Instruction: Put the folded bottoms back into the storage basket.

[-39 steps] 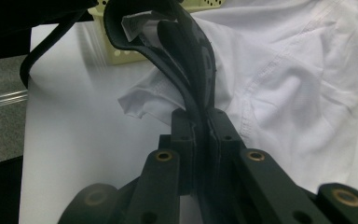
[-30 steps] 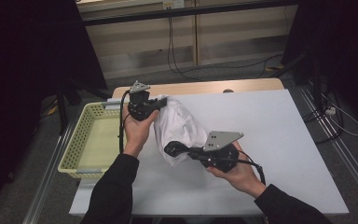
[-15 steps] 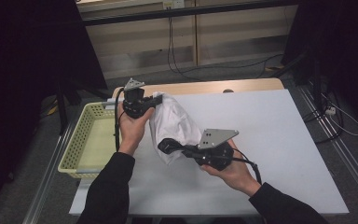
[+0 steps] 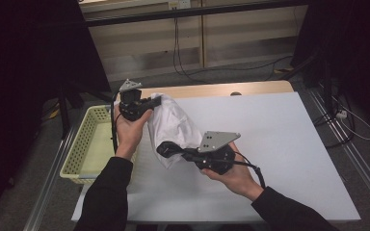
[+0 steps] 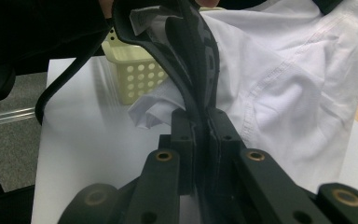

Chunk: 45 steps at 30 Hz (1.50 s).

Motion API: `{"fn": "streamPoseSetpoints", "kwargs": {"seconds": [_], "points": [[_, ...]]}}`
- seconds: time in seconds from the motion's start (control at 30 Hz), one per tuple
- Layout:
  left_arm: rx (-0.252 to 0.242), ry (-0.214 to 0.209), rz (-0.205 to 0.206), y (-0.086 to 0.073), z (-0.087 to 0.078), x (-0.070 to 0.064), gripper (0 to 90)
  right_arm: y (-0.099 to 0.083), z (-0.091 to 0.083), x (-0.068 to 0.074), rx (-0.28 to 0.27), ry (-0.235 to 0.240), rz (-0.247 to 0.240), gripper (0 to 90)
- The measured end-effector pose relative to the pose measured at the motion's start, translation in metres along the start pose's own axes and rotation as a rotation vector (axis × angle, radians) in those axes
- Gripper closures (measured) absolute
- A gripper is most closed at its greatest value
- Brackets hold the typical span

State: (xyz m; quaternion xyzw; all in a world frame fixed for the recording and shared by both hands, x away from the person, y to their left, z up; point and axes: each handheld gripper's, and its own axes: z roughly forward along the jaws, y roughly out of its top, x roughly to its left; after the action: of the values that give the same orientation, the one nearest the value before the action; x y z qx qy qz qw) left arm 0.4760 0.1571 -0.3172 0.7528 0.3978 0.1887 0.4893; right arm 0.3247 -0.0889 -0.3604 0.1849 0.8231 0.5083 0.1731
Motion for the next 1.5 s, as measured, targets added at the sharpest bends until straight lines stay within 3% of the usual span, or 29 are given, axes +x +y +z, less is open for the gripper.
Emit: {"fn": "streamPoseSetpoints", "kwargs": {"seconds": [0.7,1.07,1.5], "points": [[-0.009,0.042,0.022,0.008,-0.023,0.018,81.7,0.021,0.021,0.005,-0.032,0.038,-0.013,82.5],[0.001,0.049,0.016,0.008,-0.036,0.036,81.6,0.032,0.036,0.009,-0.043,0.061,-0.014,82.5],[-0.012,0.092,-0.018,0.01,-0.057,0.064,81.6,0.052,0.06,0.012,-0.059,0.078,-0.016,82.5]]}}
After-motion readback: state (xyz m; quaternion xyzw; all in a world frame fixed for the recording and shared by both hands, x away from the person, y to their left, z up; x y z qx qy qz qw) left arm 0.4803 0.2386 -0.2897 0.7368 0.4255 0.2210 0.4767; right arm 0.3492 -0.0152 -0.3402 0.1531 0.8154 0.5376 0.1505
